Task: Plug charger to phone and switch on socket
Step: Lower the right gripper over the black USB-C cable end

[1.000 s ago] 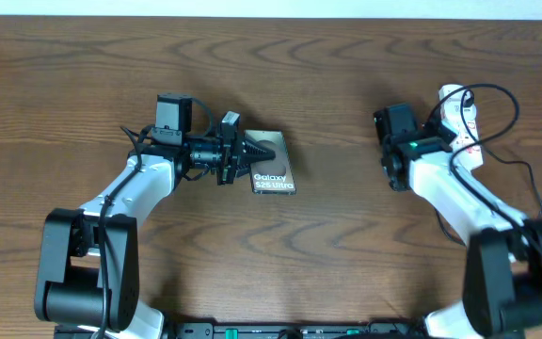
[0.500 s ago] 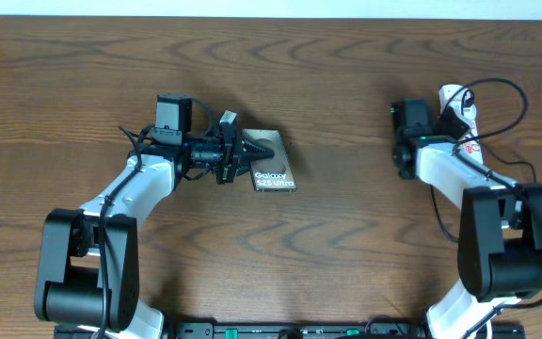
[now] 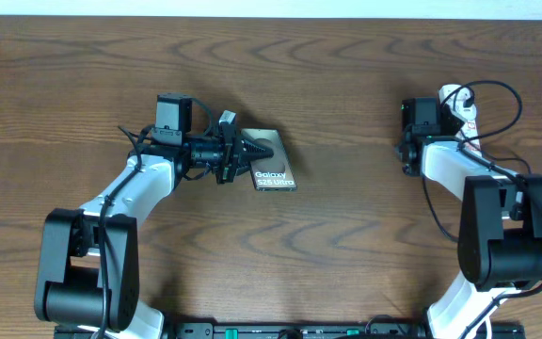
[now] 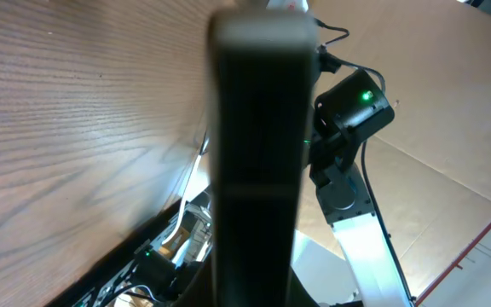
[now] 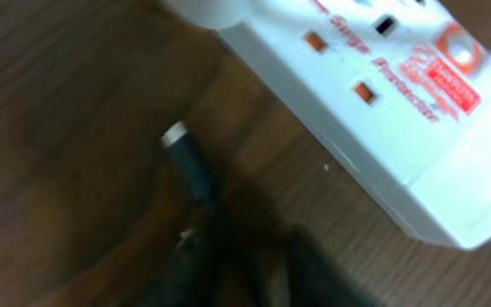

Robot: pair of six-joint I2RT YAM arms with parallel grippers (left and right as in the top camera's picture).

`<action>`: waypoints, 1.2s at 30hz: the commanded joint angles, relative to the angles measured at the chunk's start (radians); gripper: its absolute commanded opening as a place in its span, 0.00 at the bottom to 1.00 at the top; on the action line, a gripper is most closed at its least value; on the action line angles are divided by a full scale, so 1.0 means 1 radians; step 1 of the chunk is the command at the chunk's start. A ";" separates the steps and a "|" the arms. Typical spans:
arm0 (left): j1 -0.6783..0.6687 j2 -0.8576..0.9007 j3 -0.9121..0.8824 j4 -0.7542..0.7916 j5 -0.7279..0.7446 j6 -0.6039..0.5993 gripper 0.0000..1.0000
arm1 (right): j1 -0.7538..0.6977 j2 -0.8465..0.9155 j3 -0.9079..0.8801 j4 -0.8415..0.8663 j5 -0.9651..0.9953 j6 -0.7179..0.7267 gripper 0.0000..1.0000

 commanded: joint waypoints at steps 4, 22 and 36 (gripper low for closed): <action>0.001 -0.006 0.011 0.008 0.017 -0.002 0.07 | 0.090 -0.014 0.006 -0.015 -0.006 -0.126 0.05; 0.002 -0.006 0.011 0.008 0.013 -0.001 0.08 | 0.420 -0.158 0.006 -0.362 -0.298 -0.151 0.01; 0.044 -0.006 0.011 0.008 0.013 0.033 0.08 | 0.360 -0.272 0.006 -0.462 -0.479 -0.219 0.46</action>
